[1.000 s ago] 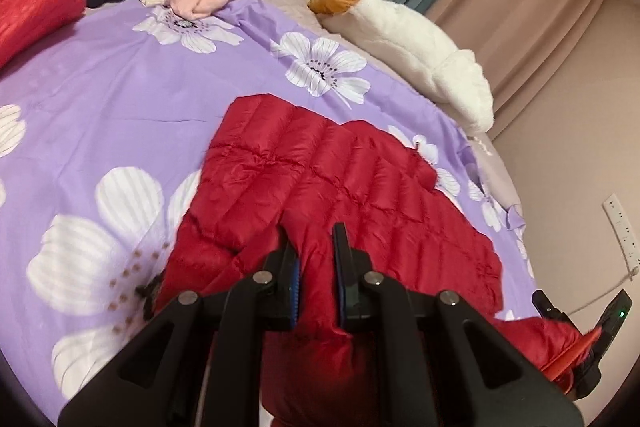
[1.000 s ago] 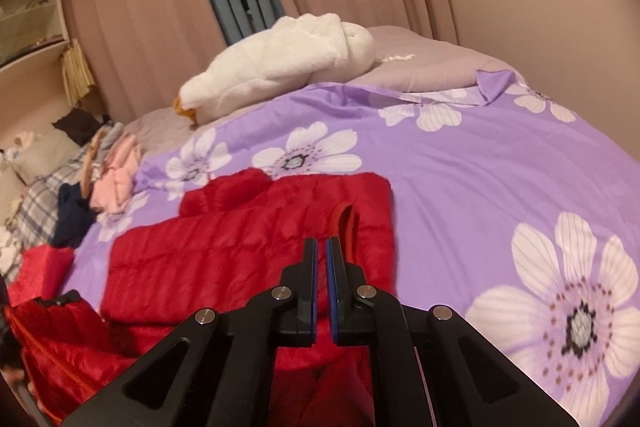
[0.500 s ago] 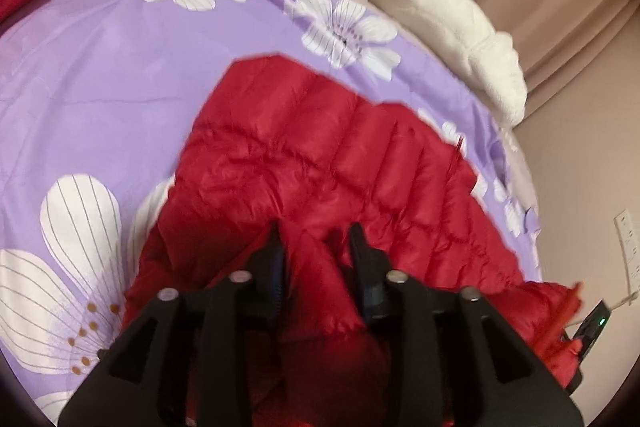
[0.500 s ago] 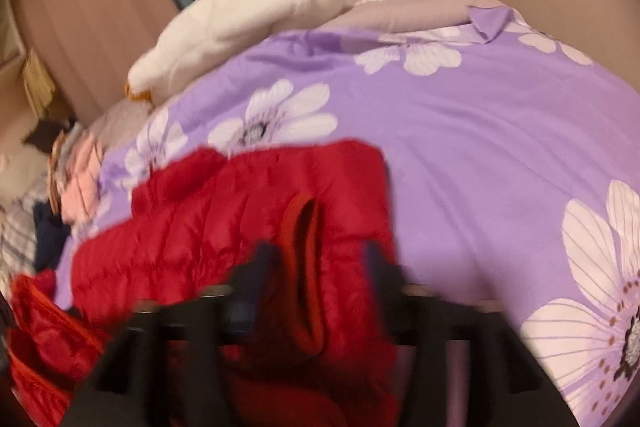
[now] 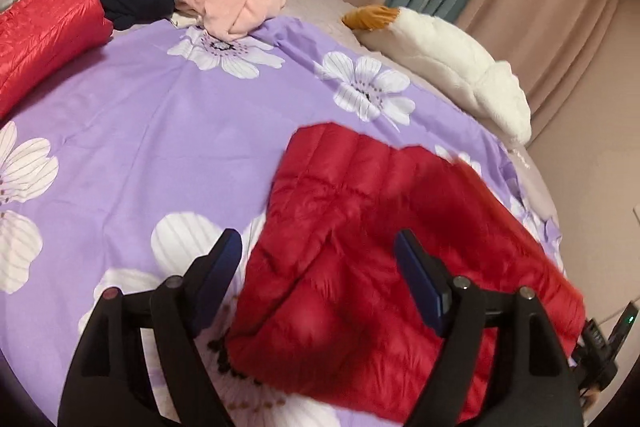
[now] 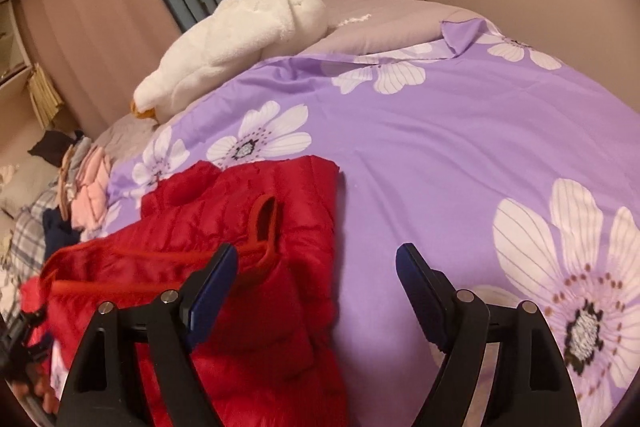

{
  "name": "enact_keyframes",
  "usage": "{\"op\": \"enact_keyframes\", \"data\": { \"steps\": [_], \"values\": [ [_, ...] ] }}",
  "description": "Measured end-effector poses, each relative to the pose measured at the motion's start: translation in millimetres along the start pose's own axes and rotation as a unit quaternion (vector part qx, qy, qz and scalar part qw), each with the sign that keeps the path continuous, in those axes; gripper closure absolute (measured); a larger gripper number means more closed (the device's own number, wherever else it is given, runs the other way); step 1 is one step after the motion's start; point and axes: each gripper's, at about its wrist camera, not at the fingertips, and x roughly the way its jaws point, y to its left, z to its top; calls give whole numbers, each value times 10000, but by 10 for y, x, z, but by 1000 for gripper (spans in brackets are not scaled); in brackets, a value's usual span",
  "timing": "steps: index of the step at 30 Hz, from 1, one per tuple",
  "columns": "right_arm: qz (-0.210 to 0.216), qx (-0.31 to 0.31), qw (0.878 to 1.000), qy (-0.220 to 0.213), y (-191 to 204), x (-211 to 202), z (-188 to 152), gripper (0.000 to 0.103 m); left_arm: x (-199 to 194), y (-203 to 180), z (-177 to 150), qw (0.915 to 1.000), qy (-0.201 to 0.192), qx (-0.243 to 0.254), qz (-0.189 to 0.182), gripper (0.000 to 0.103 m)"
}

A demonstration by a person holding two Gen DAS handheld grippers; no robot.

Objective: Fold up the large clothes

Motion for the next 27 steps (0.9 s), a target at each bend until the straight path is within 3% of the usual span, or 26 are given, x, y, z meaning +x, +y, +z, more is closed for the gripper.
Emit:
{"op": "enact_keyframes", "data": {
  "steps": [5, 10, 13, 16, 20, 22, 24, 25, 27],
  "values": [
    [142, -110, 9998, -9, 49, -234, -78, 22, -130, -31, -139, 9997, 144, 9, -197, 24],
    [412, 14, 9991, 44, 30, -307, -171, 13, -40, -102, -136, 9993, 235, 206, -228, 23],
    [492, 149, 9983, 277, -5, -169, -248, 13, 214, -144, -170, 9965, 733, 404, 12, 27],
    [431, 43, 9979, 475, 24, -26, -327, 13, 316, -133, -224, 9958, 745, 530, -48, 29],
    [429, -79, 9966, 694, 63, 226, -397, 14, 571, -73, -226, 9950, 936, 334, -126, 31],
    [403, -92, 9968, 682, 55, 295, -414, 20, 659, -89, -235, 9948, 916, 334, -281, 39],
    [617, -139, 9959, 654, 68, 370, -435, 50, 714, -116, -270, 9947, 830, 468, -379, 53],
    [653, -153, 9956, 648, 82, 400, -449, 54, 730, -115, -285, 9947, 794, 475, -439, 62],
    [348, -346, 9979, 427, 137, 390, -468, 79, 707, -118, -291, 9957, 710, 409, -436, 72]
  ]
}}
